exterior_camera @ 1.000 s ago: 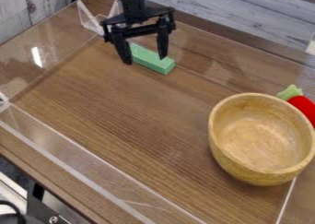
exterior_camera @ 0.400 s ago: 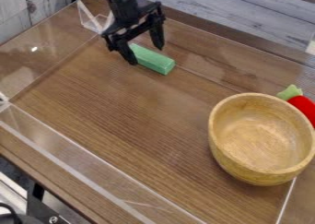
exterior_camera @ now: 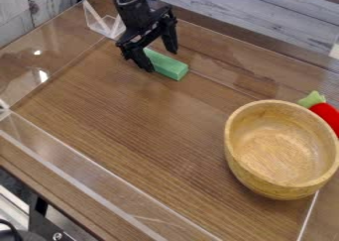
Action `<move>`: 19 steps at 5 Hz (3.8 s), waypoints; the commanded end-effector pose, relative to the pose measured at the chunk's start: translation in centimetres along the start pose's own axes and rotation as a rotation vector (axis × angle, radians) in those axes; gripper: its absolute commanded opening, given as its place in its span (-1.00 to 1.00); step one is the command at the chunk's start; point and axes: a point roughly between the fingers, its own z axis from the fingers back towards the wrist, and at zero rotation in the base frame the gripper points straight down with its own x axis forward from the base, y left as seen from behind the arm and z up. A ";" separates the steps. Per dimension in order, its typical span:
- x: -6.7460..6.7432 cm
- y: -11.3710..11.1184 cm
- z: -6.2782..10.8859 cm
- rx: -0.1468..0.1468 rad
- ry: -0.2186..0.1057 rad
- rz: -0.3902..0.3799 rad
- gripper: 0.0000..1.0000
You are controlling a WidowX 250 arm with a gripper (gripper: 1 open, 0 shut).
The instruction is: Put the green block in the brown bowl
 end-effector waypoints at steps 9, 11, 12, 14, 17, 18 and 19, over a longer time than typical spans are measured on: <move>0.1 -1.4 1.2 -0.208 0.021 0.180 -1.00; -2.4 -2.9 4.9 -0.264 0.117 0.002 -1.00; -4.5 -3.5 7.0 -0.293 0.180 -0.115 -1.00; -13.2 -2.3 6.2 -0.215 0.332 -0.463 -1.00; -25.6 -0.3 1.5 -0.025 0.513 -1.077 -1.00; -28.0 0.5 1.0 0.003 0.513 -1.243 -1.00; -29.0 1.4 1.6 0.007 0.515 -1.419 -1.00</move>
